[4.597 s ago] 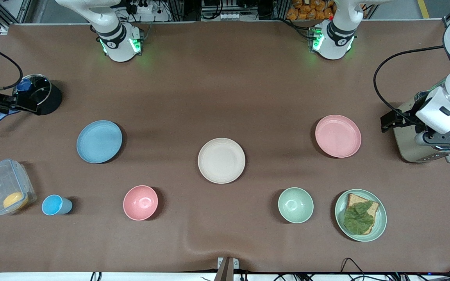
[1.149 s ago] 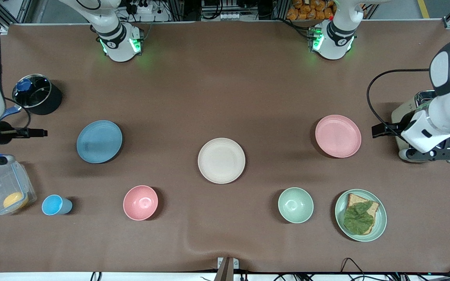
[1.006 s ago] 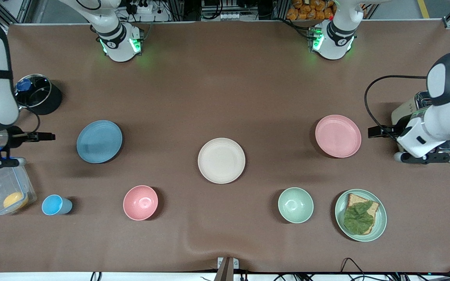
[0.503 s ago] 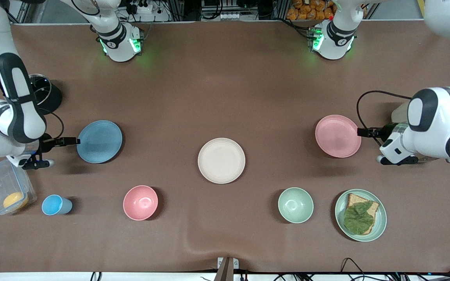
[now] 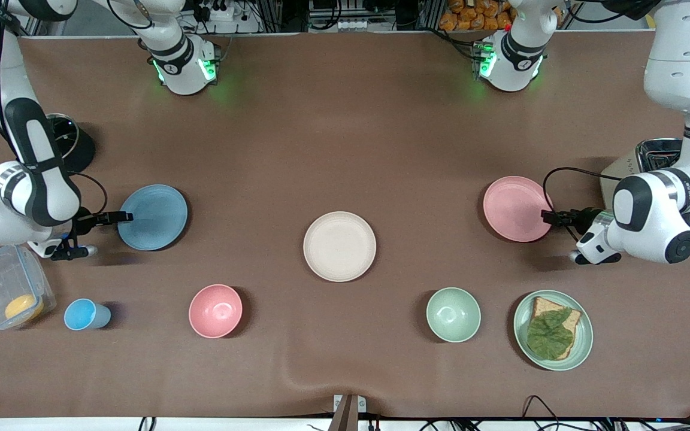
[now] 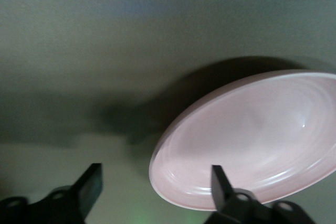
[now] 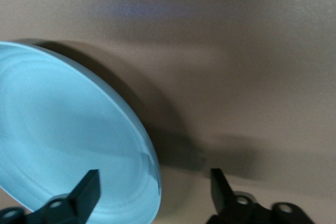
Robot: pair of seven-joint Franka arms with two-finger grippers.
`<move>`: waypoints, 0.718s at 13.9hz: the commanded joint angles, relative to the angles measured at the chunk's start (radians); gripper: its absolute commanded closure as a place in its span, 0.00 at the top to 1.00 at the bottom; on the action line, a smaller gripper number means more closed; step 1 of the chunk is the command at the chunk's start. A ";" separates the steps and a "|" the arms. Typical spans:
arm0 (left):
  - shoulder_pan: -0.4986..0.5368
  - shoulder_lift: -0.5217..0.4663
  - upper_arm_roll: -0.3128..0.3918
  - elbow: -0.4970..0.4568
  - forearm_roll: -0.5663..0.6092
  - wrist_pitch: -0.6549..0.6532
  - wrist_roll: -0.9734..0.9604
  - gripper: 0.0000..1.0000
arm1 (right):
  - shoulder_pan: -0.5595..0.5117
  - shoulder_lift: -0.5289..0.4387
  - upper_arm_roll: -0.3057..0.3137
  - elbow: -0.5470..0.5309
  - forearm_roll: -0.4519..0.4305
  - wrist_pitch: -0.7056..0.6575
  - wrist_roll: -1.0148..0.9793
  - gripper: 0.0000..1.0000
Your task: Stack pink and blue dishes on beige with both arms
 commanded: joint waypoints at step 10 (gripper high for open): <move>0.026 0.014 -0.027 0.032 -0.096 -0.056 0.090 0.00 | -0.010 0.021 0.023 0.055 0.050 -0.081 -0.039 0.00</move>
